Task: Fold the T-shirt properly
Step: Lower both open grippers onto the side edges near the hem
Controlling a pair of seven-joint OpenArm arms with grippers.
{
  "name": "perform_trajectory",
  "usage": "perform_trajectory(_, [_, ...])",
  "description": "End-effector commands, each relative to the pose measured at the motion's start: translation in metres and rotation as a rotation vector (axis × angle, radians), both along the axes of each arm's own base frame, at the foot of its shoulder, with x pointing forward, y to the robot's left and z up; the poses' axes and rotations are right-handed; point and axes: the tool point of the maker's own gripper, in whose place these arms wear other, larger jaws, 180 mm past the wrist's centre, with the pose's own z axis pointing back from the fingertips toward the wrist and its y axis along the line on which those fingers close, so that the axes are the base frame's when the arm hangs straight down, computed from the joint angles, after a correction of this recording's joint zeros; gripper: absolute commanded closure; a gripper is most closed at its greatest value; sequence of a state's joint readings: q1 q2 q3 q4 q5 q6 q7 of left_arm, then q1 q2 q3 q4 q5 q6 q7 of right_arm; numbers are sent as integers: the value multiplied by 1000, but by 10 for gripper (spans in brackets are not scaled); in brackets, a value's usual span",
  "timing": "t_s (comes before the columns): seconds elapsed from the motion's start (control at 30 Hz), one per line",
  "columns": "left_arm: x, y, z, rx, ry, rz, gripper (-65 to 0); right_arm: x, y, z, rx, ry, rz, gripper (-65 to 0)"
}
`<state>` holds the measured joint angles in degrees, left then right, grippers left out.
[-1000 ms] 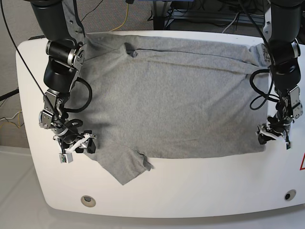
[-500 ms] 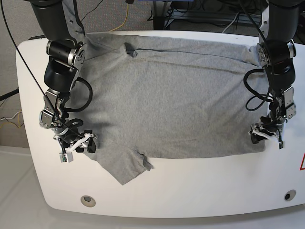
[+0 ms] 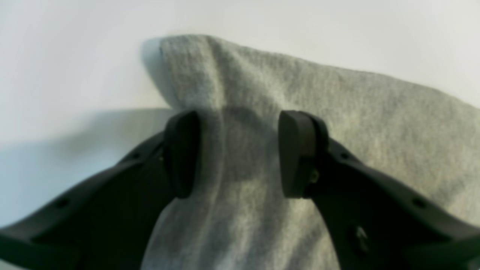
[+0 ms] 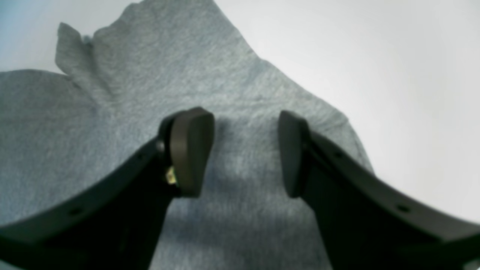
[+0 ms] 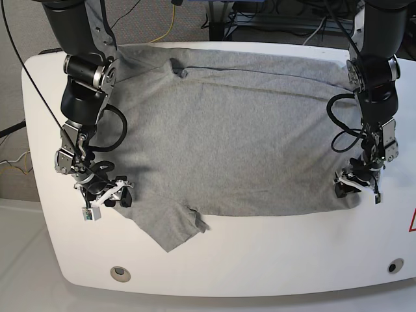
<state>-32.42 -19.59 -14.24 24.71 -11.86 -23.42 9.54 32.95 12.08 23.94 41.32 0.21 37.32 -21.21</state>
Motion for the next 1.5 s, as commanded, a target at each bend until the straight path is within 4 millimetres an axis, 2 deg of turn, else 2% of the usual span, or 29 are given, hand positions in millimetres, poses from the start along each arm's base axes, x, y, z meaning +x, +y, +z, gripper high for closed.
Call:
perform_trajectory(0.0, [8, 17, 18, 25, -24, 11, -312, 17, -9, 29, 2, -83, -17, -301])
perform_trajectory(0.8, [7, 27, 26, 44, -39, 8, -316, 14, -8, 25, 2, -72, -16, -304])
perform_trajectory(1.47, [6, 17, 23, 38, -29, -27, -322, 12, -7, 22, -1, -66, -12, -309])
